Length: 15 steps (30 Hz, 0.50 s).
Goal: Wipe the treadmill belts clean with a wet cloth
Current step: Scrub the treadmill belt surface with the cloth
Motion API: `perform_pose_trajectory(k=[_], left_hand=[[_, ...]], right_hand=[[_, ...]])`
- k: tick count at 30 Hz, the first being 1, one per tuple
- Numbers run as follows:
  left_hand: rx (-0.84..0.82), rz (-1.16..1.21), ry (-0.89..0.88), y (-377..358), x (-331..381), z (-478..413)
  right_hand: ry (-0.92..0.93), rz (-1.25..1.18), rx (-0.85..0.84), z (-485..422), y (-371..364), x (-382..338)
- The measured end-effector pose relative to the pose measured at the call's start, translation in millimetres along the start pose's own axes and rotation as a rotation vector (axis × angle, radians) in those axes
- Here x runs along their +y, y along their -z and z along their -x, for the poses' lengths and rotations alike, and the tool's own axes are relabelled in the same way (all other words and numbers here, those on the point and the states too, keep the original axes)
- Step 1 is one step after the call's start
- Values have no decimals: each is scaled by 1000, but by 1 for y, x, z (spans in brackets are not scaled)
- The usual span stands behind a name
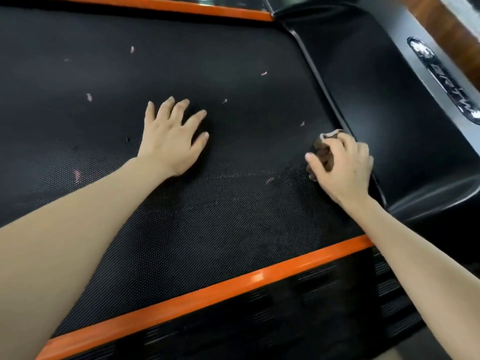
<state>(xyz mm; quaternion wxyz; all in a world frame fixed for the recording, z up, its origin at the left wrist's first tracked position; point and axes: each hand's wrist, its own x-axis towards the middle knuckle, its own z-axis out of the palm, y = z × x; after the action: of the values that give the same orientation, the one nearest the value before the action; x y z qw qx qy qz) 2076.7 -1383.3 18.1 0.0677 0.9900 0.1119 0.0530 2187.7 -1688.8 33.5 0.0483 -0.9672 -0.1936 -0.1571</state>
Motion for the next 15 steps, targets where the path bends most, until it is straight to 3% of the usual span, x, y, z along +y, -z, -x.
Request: perform_pose_trajectory(k=[6, 12, 15], left_hand=[[3, -31, 15, -10, 1, -1], [14, -38, 13, -12, 2, -1], [14, -33, 13, -13, 1, -2]], right_hand=[[178, -16, 24, -17, -13, 13], [-75, 19, 5, -94, -39, -24], [177, -119, 31, -51, -28, -37]])
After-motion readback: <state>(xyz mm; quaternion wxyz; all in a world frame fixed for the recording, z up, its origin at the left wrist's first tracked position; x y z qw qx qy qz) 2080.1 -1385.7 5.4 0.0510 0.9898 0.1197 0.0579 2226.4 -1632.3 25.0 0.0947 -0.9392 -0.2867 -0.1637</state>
